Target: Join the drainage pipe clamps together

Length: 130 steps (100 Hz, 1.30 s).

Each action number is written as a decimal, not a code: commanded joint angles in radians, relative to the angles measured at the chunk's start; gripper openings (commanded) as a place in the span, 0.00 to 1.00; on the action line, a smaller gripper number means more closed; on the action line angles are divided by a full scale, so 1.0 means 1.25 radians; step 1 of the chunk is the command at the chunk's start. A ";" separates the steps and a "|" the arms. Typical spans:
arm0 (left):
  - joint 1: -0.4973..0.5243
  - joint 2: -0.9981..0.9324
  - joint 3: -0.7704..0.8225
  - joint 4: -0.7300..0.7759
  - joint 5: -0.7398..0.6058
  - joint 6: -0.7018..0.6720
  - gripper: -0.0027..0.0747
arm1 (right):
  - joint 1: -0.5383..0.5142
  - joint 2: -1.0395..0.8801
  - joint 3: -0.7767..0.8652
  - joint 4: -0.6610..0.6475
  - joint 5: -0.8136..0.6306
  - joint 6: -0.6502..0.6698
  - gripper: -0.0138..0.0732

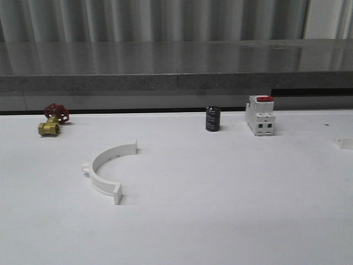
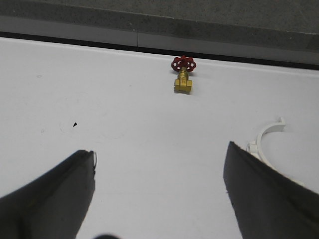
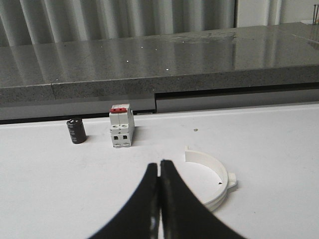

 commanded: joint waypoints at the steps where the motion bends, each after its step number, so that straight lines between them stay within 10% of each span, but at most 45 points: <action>1: 0.001 -0.034 0.010 -0.009 -0.048 0.001 0.72 | -0.004 -0.014 -0.016 0.002 -0.065 -0.004 0.08; 21: 0.001 -0.083 0.068 -0.009 -0.052 0.001 0.56 | -0.004 -0.014 -0.016 0.002 -0.065 -0.004 0.08; 48: 0.001 -0.087 0.075 -0.009 -0.055 0.001 0.01 | -0.004 -0.014 -0.016 0.002 -0.066 -0.004 0.08; 76: 0.001 -0.087 0.075 -0.007 -0.059 0.001 0.01 | -0.004 -0.014 -0.028 0.002 -0.109 -0.004 0.08; 130: 0.001 -0.087 0.075 -0.007 -0.059 0.001 0.01 | -0.004 0.373 -0.426 0.004 0.234 -0.003 0.08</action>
